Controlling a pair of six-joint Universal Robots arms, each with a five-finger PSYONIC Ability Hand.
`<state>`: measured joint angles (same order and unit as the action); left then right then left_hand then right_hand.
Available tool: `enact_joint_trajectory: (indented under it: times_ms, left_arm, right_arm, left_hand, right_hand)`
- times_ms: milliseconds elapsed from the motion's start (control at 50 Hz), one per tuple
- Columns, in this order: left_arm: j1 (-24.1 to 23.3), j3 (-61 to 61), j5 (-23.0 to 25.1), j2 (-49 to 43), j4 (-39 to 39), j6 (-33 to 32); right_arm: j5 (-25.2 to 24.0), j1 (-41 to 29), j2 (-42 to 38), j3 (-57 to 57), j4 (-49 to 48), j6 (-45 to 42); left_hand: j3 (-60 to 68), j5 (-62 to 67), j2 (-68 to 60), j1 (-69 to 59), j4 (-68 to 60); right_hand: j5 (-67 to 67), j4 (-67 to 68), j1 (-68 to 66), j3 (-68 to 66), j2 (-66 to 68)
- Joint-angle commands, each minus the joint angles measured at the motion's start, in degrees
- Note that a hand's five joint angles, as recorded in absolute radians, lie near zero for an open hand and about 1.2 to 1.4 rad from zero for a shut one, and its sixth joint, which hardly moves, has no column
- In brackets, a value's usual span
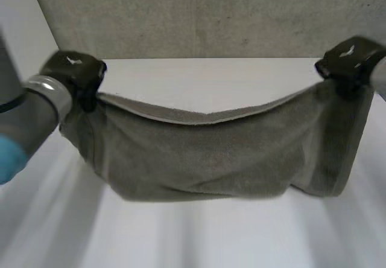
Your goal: Fold the towel.
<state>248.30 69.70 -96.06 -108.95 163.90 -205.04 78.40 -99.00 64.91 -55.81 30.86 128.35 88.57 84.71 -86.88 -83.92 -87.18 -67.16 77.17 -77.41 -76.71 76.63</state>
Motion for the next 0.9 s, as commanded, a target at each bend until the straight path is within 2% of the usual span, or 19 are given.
enact_joint_trajectory:
  times_ms: [20, 40, 60, 100, 120, 160, 180, 200, 220, 240, 320, 500, 600, 680, 720, 840, 900]
  left_arm:
    - [0.6, -17.2, -0.5, -11.8, -0.3, -7.1]
    - [0.6, -22.6, -0.9, -12.9, 1.9, -6.7]
    - [0.6, -22.7, -0.9, -13.0, 1.9, -6.7]
    - [0.4, -29.8, -2.7, -13.2, 9.7, -2.9]
    - [0.4, -29.8, -2.7, -13.2, 9.8, -2.8]
    - [0.6, -31.0, -4.6, -11.2, 18.9, 3.9]
    - [0.6, -31.0, -4.6, -11.2, 18.9, 3.9]
    - [0.6, -30.7, -5.0, -9.2, 22.5, 7.1]
    - [0.6, -30.7, -5.0, -9.2, 22.5, 7.1]
    - [0.6, -29.6, -4.8, -7.7, 24.6, 9.8]
    - [0.5, -21.1, -3.9, -4.7, 25.0, 14.0]
    - [2.0, -2.7, -0.8, -3.3, 26.5, 13.9]
    - [3.9, 12.5, 1.4, -3.4, 32.7, 13.9]
    - [4.6, 19.1, 2.8, -3.6, 36.8, 13.8]
    - [5.4, 25.4, 4.0, -3.7, 39.9, 12.7]
    - [7.2, 32.9, 5.6, -2.8, 41.3, 7.6]
    - [8.1, 37.1, 6.2, 0.5, 41.1, 3.9]
  right_arm:
    - [11.1, -5.1, -10.5, 13.3, -10.3, -5.0]
    - [11.9, -5.8, -11.4, 16.3, -16.9, -4.0]
    - [11.9, -5.9, -11.4, 16.4, -17.0, -4.0]
    - [12.6, -6.6, -10.3, 16.4, -35.0, 2.6]
    - [12.6, -6.6, -10.2, 16.4, -35.1, 2.6]
    - [12.6, -5.8, -2.5, 9.4, -51.6, 11.8]
    - [12.6, -5.8, -2.4, 9.3, -51.7, 11.8]
    - [12.3, -5.9, 2.3, 5.6, -56.9, 15.1]
    - [12.3, -5.9, 2.3, 5.5, -57.0, 15.1]
    - [12.0, -5.6, 5.4, 3.0, -58.5, 16.3]
    - [8.9, -5.7, 5.1, -0.3, -54.0, 16.4]
    - [0.3, -3.9, 5.0, -11.6, -43.1, 16.6]
    - [-2.4, -1.7, 4.7, -20.9, -43.0, 16.3]
    - [-4.8, -0.2, 3.0, -26.7, -43.1, 16.1]
    - [-7.3, 0.8, 0.9, -31.6, -43.0, 15.2]
    - [-9.0, 3.4, 1.7, -37.5, -42.5, 11.6]
    - [-8.7, 5.1, 6.6, -39.9, -40.5, 8.8]
  left_hand:
    - [-8.6, -14.7, 6.9, 3.9, 7.2]
    - [-8.6, -14.7, 6.9, 3.9, 7.2]
    - [-8.6, -14.7, 6.9, 3.9, 7.2]
    - [-8.6, -14.7, 6.9, 3.9, 7.2]
    - [-8.6, -14.7, 6.9, 3.9, 7.2]
    - [-8.6, -14.7, 6.9, 3.9, 7.2]
    - [-8.6, -14.7, 6.9, 3.9, 7.2]
    - [-8.6, -14.7, 6.9, 3.9, 7.2]
    - [-8.6, -14.7, 6.9, 3.9, 7.2]
    - [-8.6, -14.7, 6.9, 3.9, 7.2]
    - [-8.6, -14.7, 6.9, 3.9, 7.2]
    - [-8.6, -14.7, 6.9, 3.9, 7.2]
    - [-8.6, -14.7, 6.9, 3.9, 7.2]
    - [-8.6, -14.7, 6.9, 3.9, 7.2]
    - [-8.6, -14.7, 6.9, 3.9, 7.2]
    - [-8.6, -14.7, 6.9, 3.9, 7.2]
    - [-8.6, -14.7, 6.9, 3.9, 7.2]
  right_hand:
    - [-2.8, 2.8, -2.6, -3.3, 3.4]
    - [-2.8, 2.8, -2.6, -3.3, 3.4]
    - [-2.8, 2.8, -2.6, -3.3, 3.4]
    - [-2.8, 2.8, -2.6, -3.3, 3.4]
    - [-2.8, 2.8, -2.6, -3.3, 3.4]
    - [-2.8, 2.8, -2.6, -3.3, 3.4]
    - [-2.8, 2.8, -2.6, -3.3, 3.4]
    - [-2.8, 2.8, -2.6, -3.3, 3.4]
    - [-2.8, 2.8, -2.6, -3.3, 3.4]
    - [-2.8, 2.8, -2.6, -3.3, 3.4]
    - [-2.8, 2.8, -2.6, -3.3, 3.4]
    - [-2.8, 2.8, -2.6, -3.3, 3.4]
    - [-2.8, 2.8, -2.6, -3.3, 3.4]
    - [-2.8, 2.8, -2.6, -3.3, 3.4]
    - [-2.8, 2.8, -2.6, -3.3, 3.4]
    - [-2.8, 2.8, -2.6, -3.3, 3.4]
    - [-2.8, 2.8, -2.6, -3.3, 3.4]
